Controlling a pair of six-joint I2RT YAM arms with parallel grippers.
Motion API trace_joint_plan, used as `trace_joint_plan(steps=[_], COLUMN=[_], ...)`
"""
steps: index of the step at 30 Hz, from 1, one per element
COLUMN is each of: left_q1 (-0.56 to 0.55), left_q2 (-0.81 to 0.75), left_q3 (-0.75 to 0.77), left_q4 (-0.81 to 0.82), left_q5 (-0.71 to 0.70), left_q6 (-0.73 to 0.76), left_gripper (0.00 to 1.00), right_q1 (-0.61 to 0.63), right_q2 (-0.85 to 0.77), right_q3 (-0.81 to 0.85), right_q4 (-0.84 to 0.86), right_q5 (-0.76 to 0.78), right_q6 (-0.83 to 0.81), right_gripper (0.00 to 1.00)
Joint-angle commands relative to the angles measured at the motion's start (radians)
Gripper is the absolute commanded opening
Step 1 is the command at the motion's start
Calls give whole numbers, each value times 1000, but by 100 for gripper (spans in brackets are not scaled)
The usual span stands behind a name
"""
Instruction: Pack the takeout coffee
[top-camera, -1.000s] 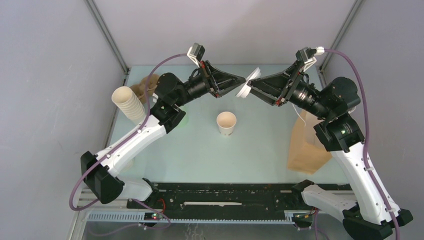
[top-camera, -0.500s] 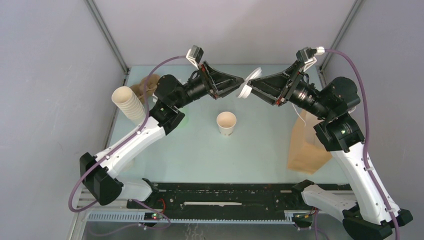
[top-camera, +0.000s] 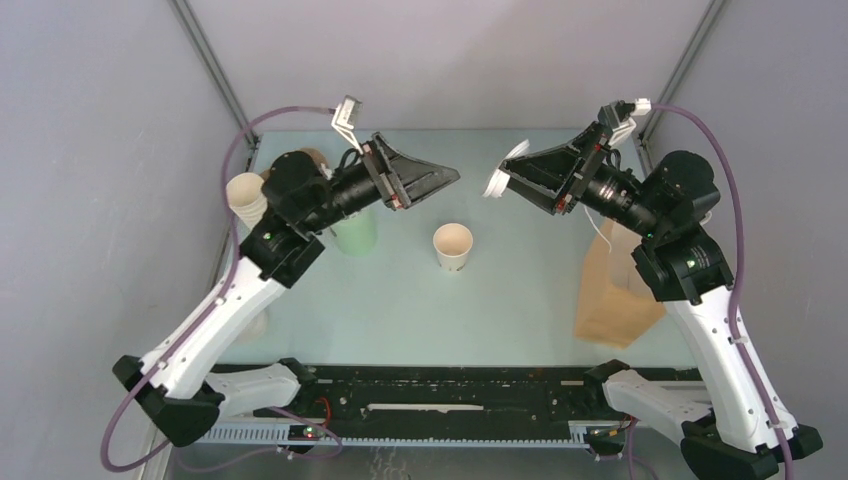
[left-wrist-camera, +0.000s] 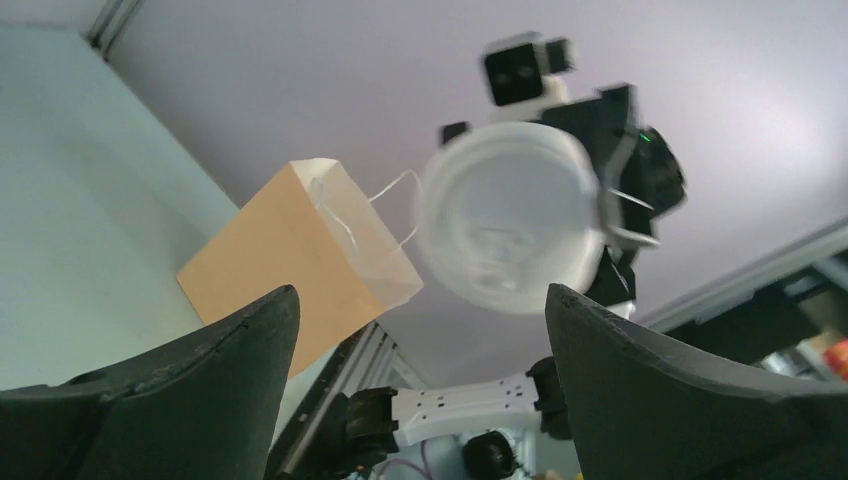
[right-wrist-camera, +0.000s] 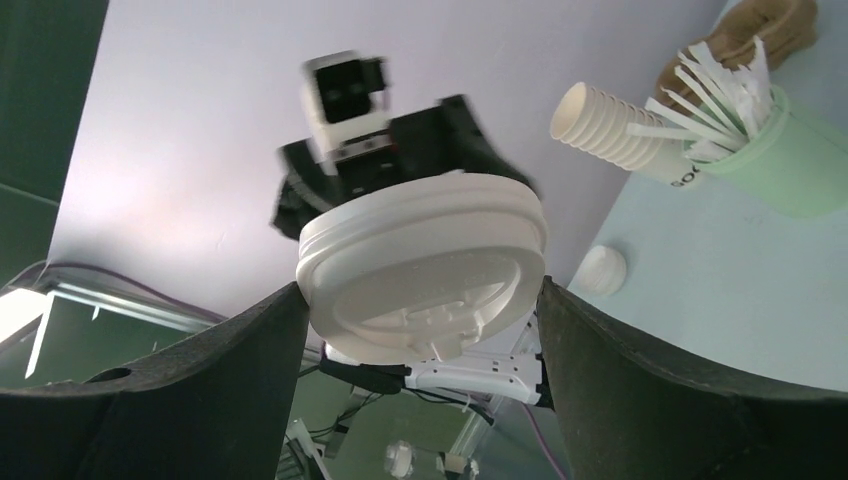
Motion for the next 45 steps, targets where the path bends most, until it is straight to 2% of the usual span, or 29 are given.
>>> trace_joint_plan(steps=[1,5,10,15,25,31,37,42,45], left_q1=[-71,-131,-143,-162,-173,-173,-149,-141,-141], left_q2=[-44,16,90,142,161,149,134,132,139], left_q3=[163,241,293,313,339,338,296,290,292], left_q4=[-183,-218,-164,-143,-199,-209,-119,-99,-101], left_q5=[-2,68,146,167,155,140,166,184,186], left_q6=[348,401,317,248,261,272,195,177,170], left_gripper=[95,83,72,56,39,47,42,50,45], right_q1=[-16,-17,-17,-16,-15,-15,-13,-11,-7], right_q2=[-9,1,-6,-2,1,-3,-3,-1,0], right_q3=[-1,-7,-19,-19,-21,-33,-33,-33,-33], right_q4=[-83,-105,-90,-83,-81,-73,-70,-70,-68], right_q5=[-6,-25,-24,-19,-11,-6,-2,0,1], right_q6=[-9,-9,2,5,2,6,6,6,6], right_gripper=[89,89,88,89,89,89,89,89,89])
